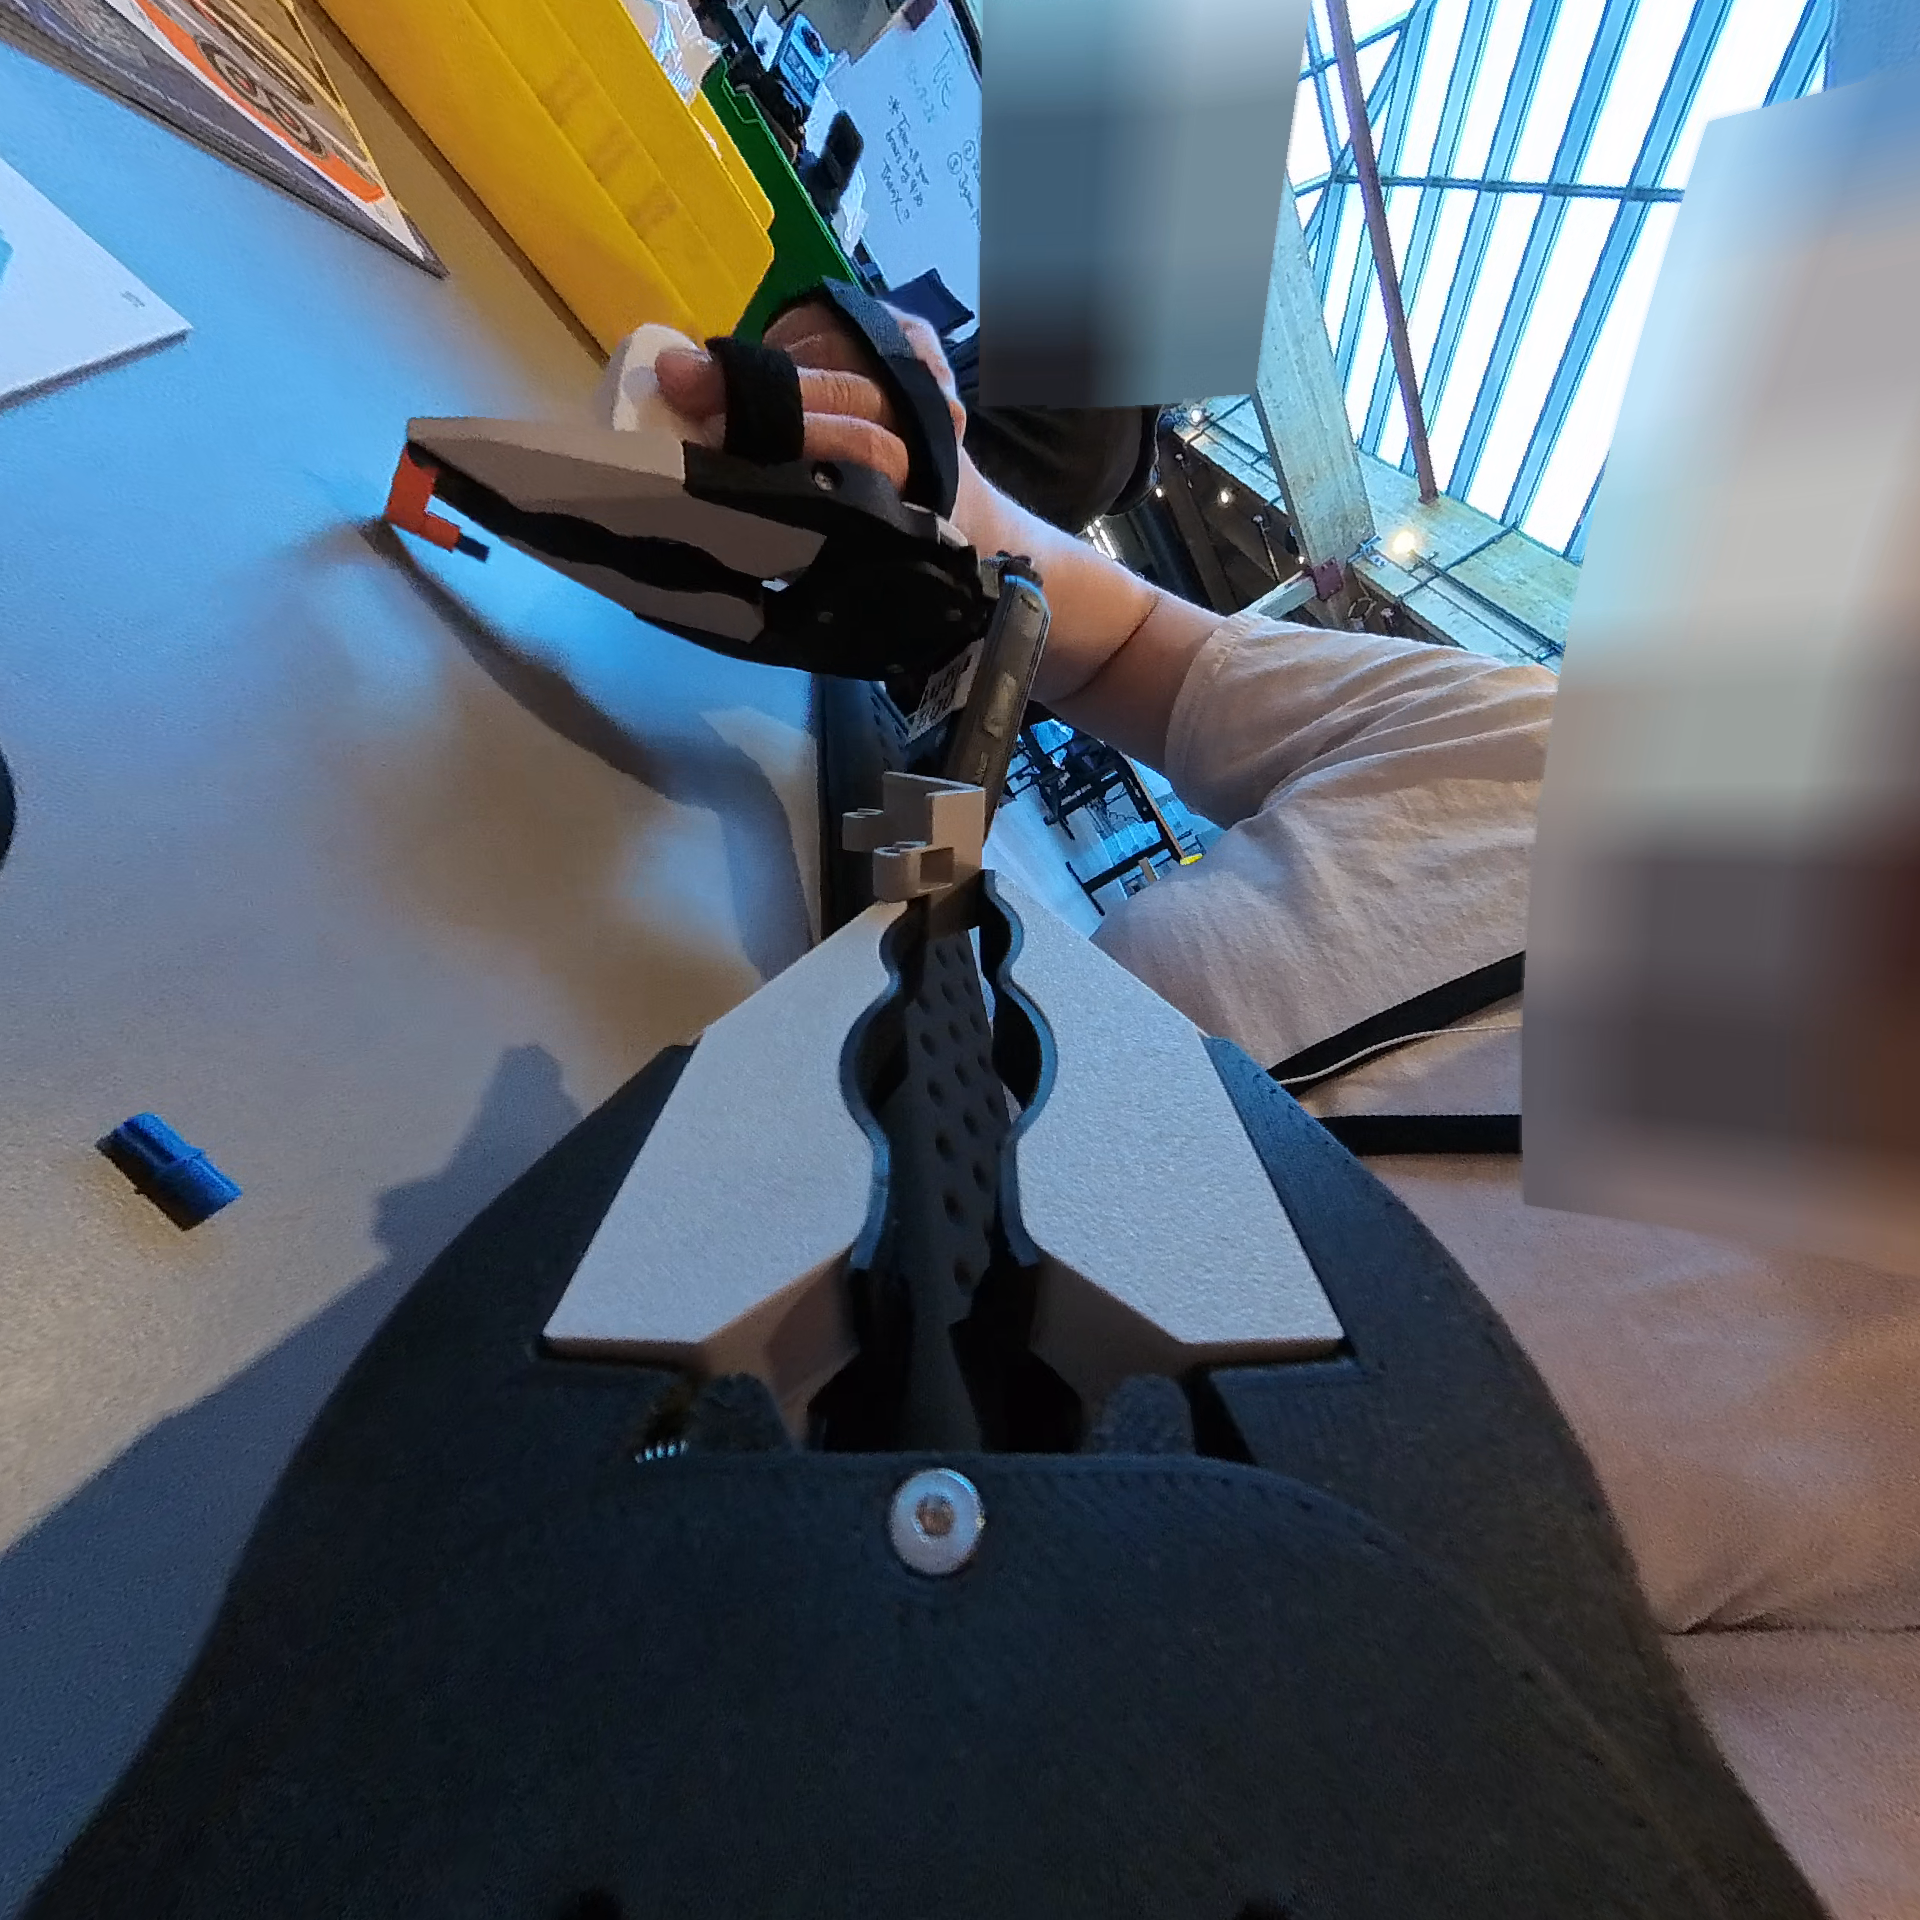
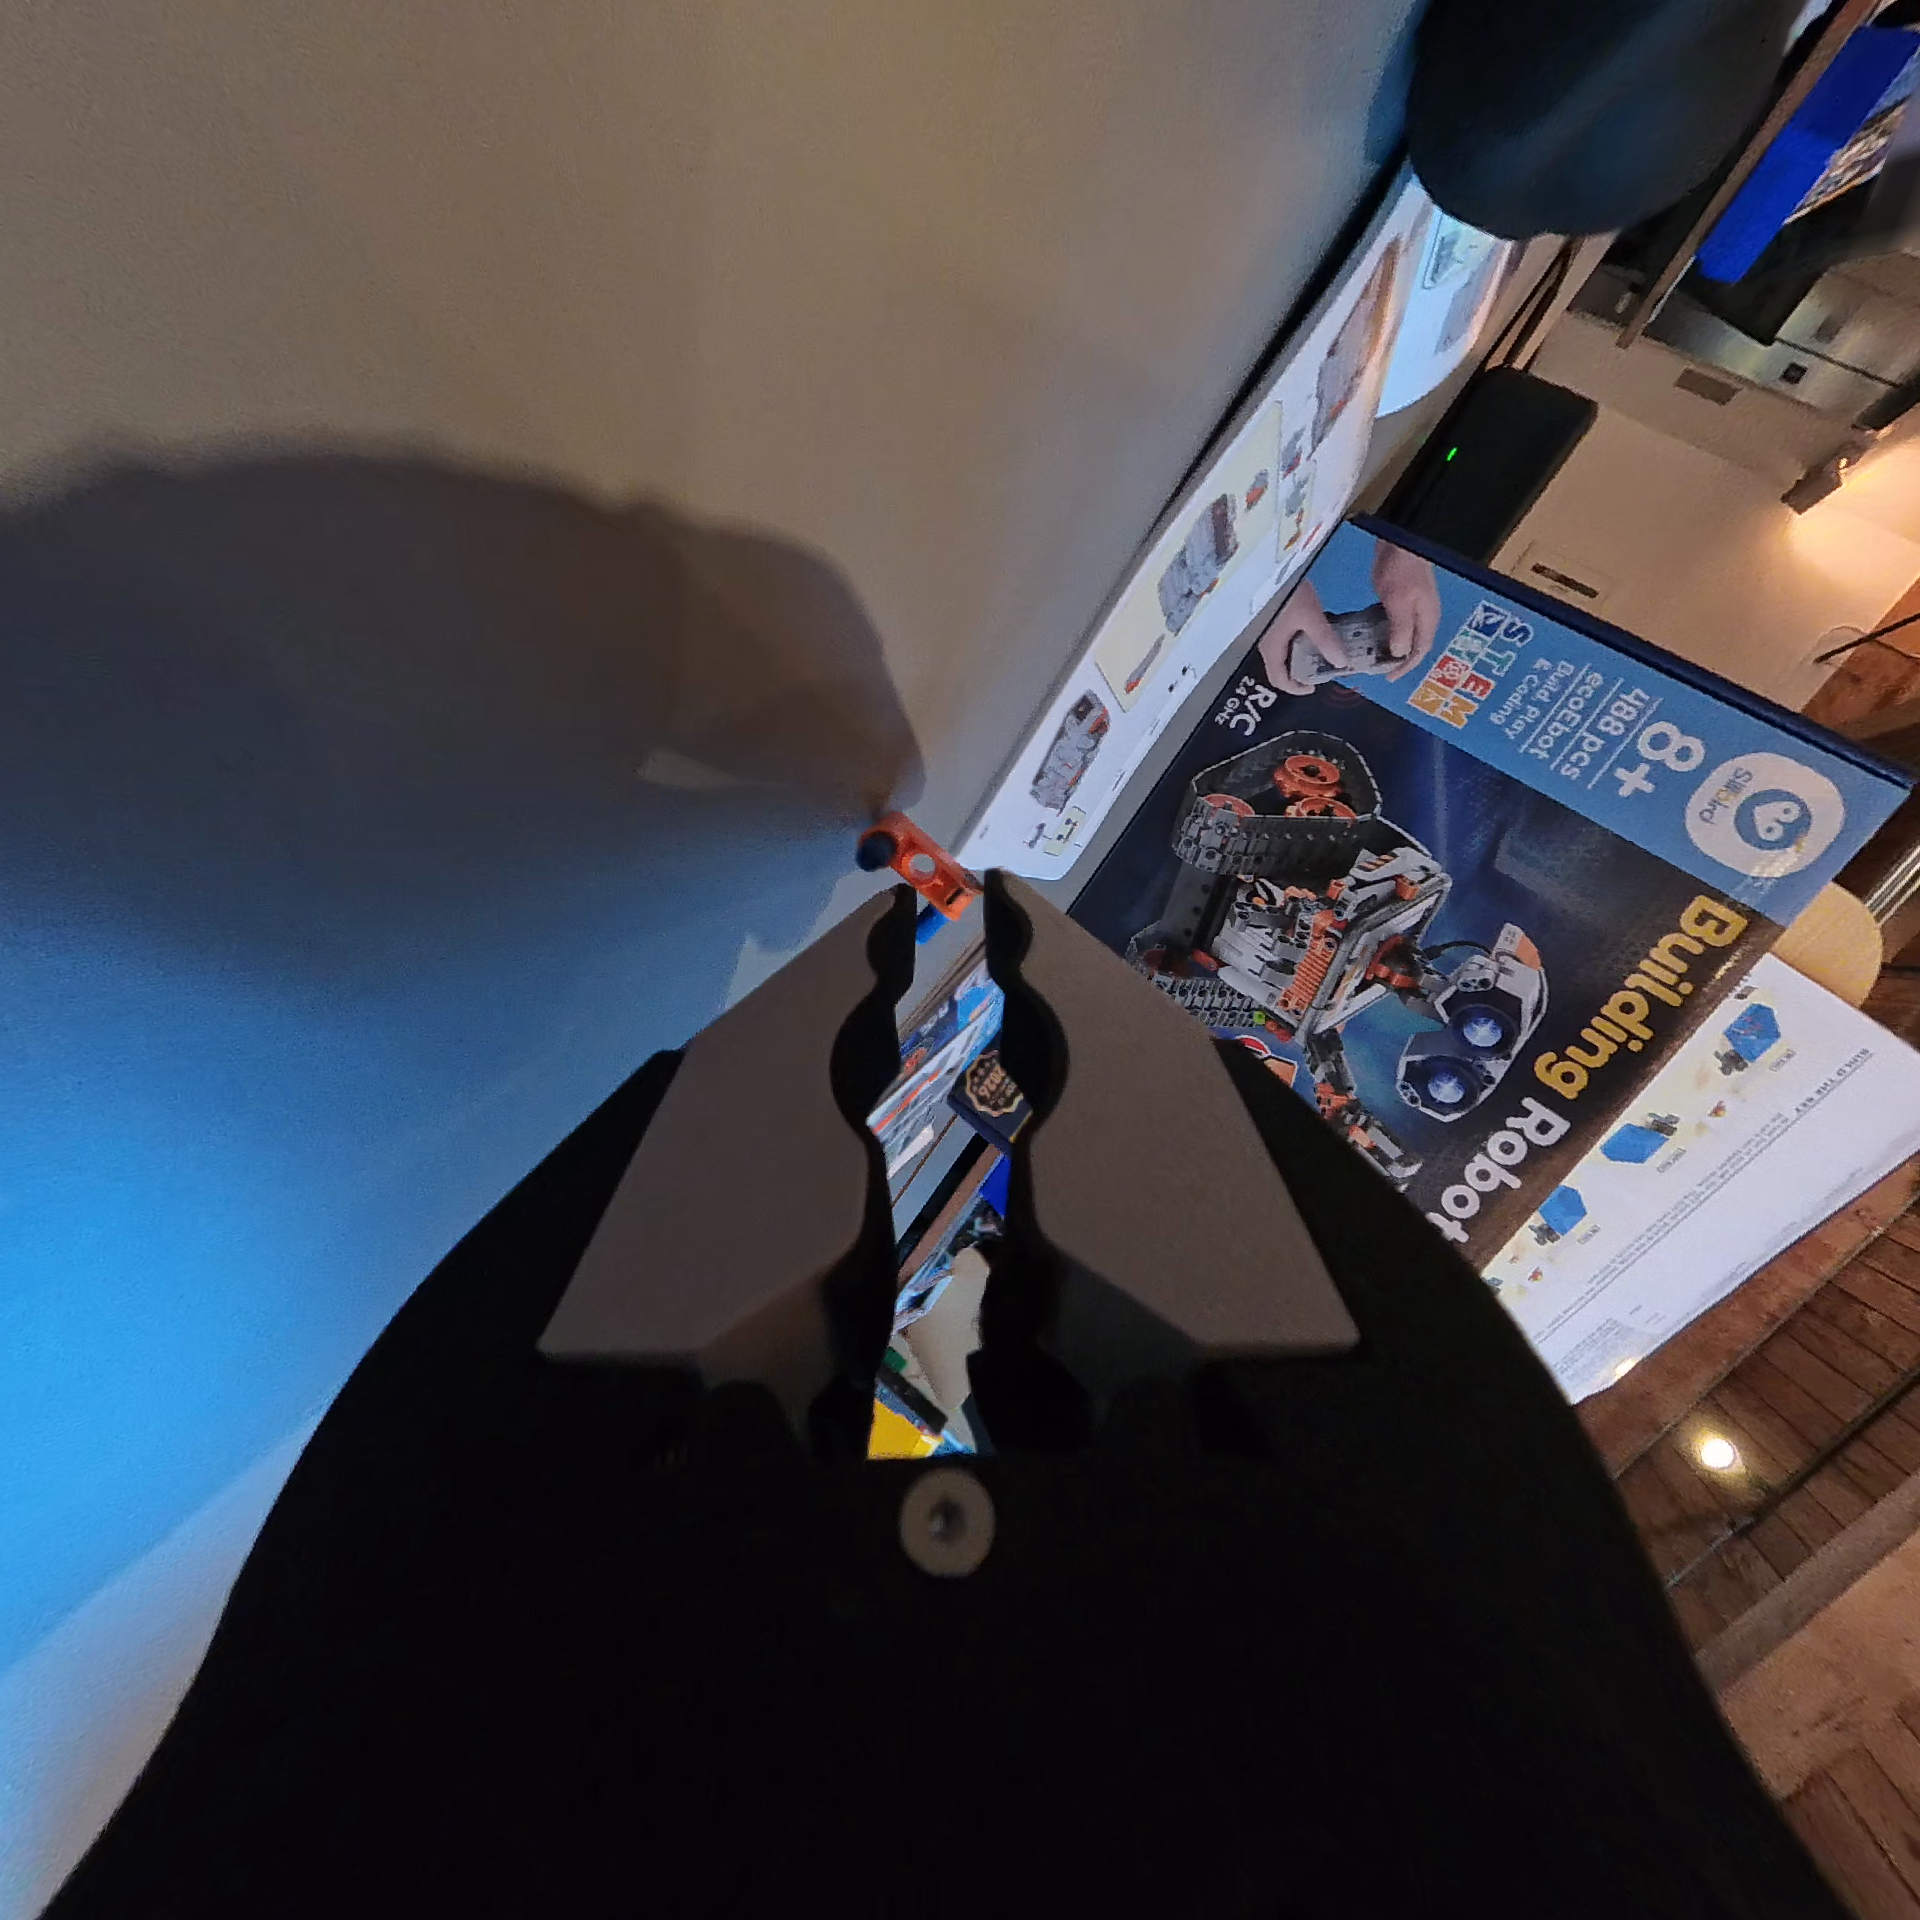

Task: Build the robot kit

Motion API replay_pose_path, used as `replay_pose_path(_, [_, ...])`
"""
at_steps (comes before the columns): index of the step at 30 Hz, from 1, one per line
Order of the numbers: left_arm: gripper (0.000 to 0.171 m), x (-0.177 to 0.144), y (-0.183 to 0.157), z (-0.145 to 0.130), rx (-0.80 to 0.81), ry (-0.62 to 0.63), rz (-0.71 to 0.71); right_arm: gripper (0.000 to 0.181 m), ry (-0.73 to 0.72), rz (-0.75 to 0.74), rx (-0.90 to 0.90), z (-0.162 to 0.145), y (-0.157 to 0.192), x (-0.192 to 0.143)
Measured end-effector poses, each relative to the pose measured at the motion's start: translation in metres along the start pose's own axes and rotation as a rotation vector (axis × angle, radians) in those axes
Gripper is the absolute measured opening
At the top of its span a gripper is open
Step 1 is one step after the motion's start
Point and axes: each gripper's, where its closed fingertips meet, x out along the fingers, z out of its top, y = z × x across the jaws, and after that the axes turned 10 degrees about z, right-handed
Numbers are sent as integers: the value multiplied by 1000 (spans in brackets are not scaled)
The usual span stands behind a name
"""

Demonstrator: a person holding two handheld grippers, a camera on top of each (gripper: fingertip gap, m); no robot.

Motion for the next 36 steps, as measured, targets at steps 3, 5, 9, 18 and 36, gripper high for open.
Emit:
replay_pose_path(3, [7, 1, 0, -1, -4, 4, 0, 13, 16, -34, -39, 2, 2, -3])
replay_pose_path(5, [7, 1, 1, -1, -9, 5, -2, 19, 13, -22, -36, 4, 6, -5])
replay_pose_path(9, [7, 1, 0, -1, -10, 6, -6, 20, -22, -2, -42, 10, 11, -13])
replay_pose_path(18, [7, 2, -2, -3, -11, 14, -16, 22, -106, 32, 11, 17, 9, -27])
replay_pose_path(36, [7, 4, 2, -7, -7, 39, -6, 4, -813, 1281, 592, 31, -8, -22])
